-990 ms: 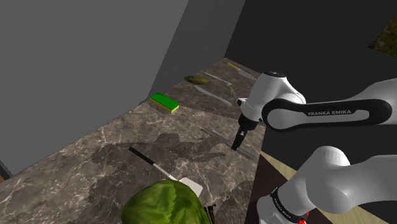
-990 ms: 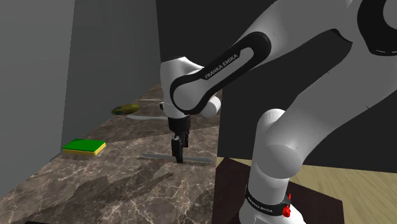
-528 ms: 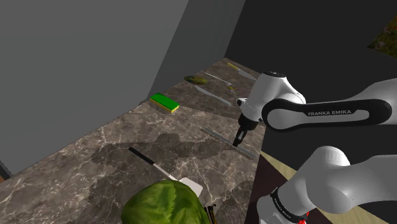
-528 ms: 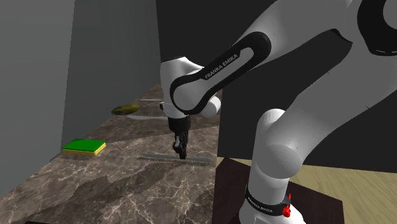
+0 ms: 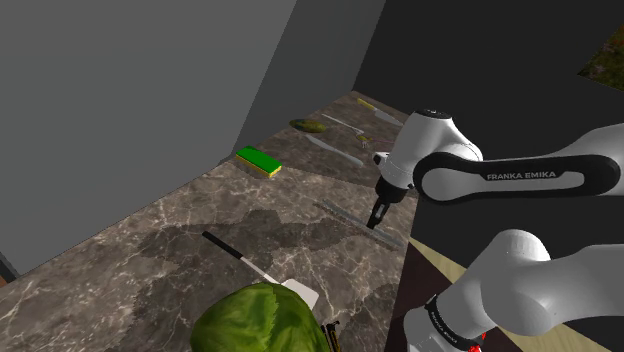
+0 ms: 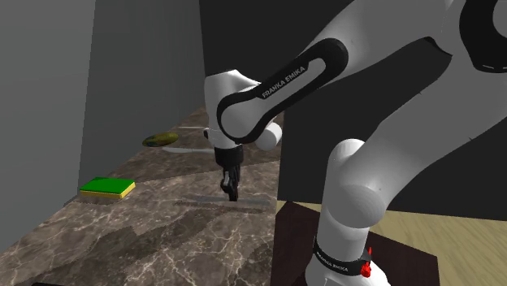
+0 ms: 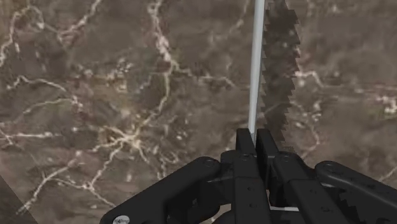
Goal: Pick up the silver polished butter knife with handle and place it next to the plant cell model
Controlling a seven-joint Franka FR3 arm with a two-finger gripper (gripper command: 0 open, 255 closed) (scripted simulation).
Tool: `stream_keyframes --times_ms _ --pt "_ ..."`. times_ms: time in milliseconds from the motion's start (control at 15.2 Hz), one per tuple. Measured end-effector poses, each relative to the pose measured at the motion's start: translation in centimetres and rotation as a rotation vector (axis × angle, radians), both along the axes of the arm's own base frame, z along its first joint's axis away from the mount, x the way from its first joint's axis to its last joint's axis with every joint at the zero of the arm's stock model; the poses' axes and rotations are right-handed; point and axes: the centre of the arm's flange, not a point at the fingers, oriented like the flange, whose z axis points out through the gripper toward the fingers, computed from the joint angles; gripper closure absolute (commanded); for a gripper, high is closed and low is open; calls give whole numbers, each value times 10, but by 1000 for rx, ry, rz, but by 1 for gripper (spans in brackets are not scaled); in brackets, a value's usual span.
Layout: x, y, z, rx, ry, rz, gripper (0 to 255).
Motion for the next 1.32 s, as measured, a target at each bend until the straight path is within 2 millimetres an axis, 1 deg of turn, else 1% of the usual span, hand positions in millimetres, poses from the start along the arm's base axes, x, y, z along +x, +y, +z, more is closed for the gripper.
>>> stream_keyframes --times_ms 726,1320 --pt "0 0 55 0 0 0 255" --pt "-1 0 105 0 0 0 255"
